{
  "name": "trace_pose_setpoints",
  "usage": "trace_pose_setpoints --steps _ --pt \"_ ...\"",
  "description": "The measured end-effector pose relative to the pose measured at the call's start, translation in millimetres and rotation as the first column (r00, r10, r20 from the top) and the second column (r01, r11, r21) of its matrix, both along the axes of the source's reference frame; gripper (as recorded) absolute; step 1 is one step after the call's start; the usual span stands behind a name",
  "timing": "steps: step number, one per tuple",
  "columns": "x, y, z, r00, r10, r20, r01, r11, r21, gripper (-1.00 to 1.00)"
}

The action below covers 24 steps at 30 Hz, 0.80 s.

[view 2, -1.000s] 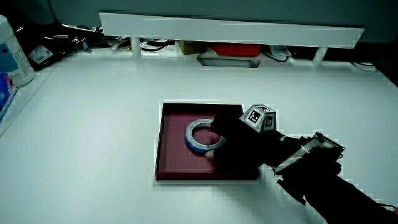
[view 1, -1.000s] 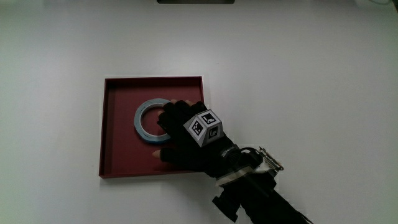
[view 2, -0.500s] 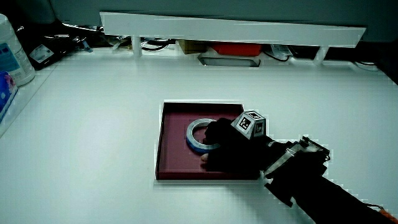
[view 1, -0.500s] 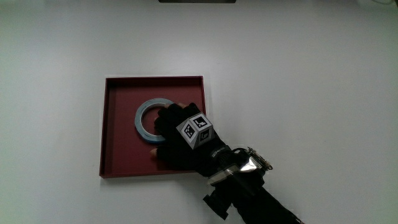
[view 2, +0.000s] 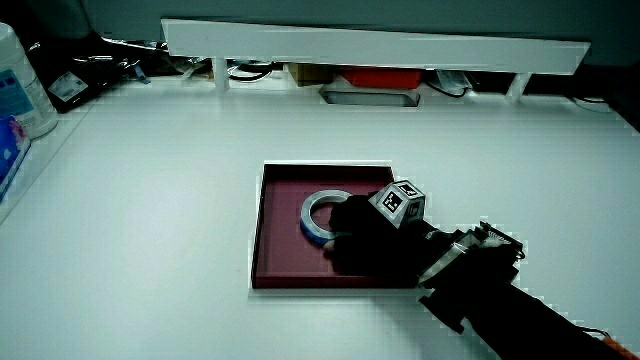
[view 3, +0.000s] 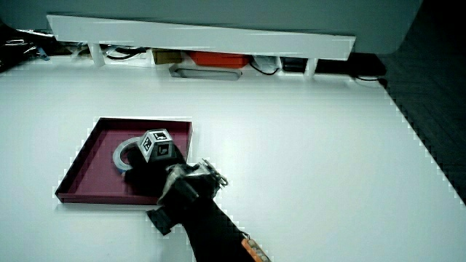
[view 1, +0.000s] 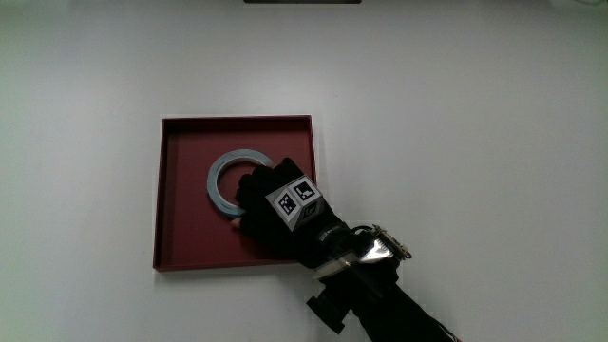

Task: Pick blue tape

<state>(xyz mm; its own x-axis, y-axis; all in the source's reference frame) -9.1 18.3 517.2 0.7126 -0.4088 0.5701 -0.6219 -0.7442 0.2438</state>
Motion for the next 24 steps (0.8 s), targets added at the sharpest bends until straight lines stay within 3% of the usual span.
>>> trace_pose_setpoints --steps 8,12,18,24 --pt "0.1 2.9 -7.7 0.999 0.012 0.043 -0.014 0.9985 0.053 0.87" --pt "0.8 4.3 -11.3 0.998 0.009 0.059 -0.012 0.9985 0.053 1.0" --pt "1.8 5.8 -16.0 0.997 0.009 0.074 -0.014 0.9979 0.063 1.0" --pt "5.9 5.7 -42.5 0.994 -0.004 0.11 -0.005 0.9967 0.081 1.0"
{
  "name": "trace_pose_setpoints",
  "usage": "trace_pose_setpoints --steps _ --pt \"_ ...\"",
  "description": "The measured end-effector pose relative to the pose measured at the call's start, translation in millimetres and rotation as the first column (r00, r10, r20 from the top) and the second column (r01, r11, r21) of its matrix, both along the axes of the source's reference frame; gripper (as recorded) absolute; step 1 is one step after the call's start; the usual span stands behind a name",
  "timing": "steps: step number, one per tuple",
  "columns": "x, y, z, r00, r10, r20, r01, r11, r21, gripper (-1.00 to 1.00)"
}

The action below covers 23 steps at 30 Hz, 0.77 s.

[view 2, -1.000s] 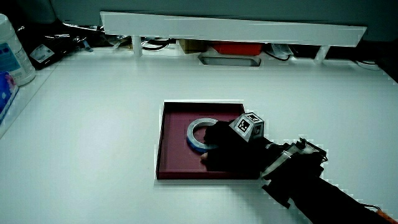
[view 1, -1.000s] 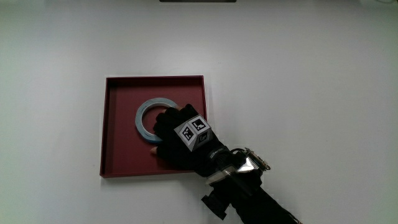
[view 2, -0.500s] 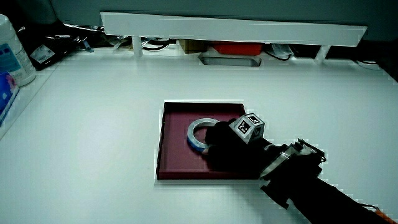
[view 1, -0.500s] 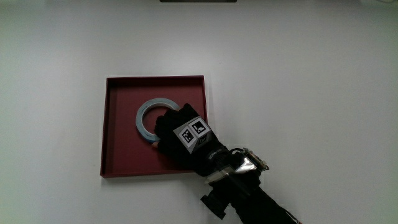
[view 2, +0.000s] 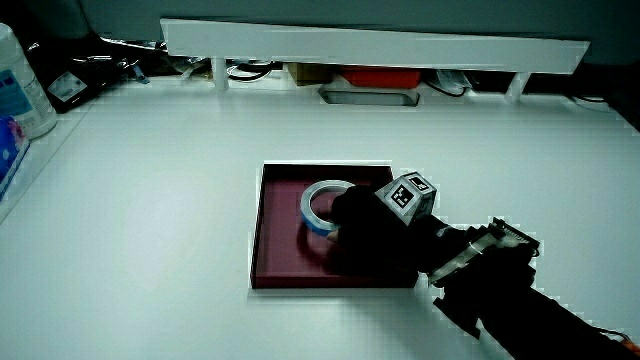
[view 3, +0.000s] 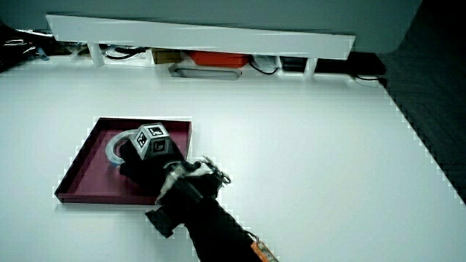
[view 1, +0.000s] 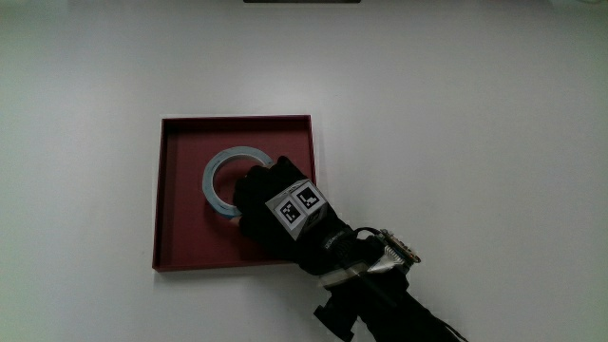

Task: Pick blue tape

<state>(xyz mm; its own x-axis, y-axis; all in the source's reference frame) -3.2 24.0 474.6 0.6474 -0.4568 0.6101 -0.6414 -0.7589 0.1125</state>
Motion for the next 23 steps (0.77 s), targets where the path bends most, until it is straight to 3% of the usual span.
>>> trace_pose_setpoints --steps 15,20,23 --pt "34.9 1.8 -76.7 0.999 -0.003 0.051 -0.001 0.9974 0.072 1.0" --pt "52.2 2.9 -89.3 0.998 0.035 0.053 -0.04 0.9929 0.112 1.0" --pt "64.0 2.8 -92.7 0.997 0.056 0.048 -0.06 0.9925 0.107 1.0"
